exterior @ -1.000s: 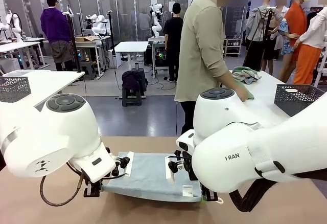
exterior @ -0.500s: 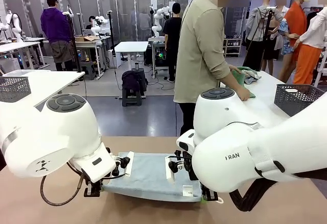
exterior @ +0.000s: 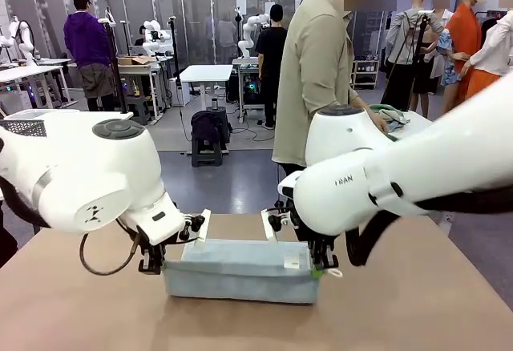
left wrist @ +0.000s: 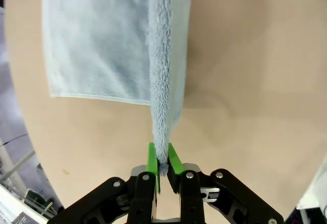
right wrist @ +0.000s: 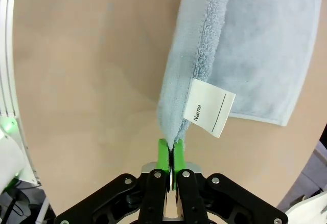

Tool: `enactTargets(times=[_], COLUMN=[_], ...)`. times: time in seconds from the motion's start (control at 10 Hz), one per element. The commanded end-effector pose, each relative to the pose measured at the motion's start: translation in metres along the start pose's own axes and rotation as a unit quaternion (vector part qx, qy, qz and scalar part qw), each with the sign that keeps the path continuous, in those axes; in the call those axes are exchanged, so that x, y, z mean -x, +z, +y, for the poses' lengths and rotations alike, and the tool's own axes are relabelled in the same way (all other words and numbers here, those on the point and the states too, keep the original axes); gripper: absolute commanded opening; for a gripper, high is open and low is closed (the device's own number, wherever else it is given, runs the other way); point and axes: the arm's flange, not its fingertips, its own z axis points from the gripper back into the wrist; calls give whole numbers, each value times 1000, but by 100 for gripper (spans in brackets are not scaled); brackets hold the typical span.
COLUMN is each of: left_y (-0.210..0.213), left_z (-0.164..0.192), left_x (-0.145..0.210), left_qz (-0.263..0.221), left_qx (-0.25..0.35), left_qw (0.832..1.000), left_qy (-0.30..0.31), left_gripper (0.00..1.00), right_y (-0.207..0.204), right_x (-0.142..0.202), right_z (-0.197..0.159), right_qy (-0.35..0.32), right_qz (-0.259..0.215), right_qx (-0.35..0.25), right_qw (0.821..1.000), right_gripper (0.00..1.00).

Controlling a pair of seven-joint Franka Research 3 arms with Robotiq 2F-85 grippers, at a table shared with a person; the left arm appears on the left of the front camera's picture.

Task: Fold the towels and place them in the basket.
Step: When a person lays out a Towel with hook on the table, fold it in half twice.

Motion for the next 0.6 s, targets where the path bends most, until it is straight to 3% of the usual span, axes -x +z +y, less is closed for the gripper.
enactTargets(times=[0.0,0.5], left_y=[-5,-32], left_z=[31,100], left_x=[6,2], left_qz=[8,4], left_qx=[29,32], left_qw=[999,999], left_qy=[-18,-6], left_gripper=[8,8], right_y=[-3,-25], right_x=[9,19], right_z=[-33,-98], right_qy=[25,27], right_qz=[3,7], right_qx=[-18,-24], right_qw=[1000,999], right_gripper=[4,4])
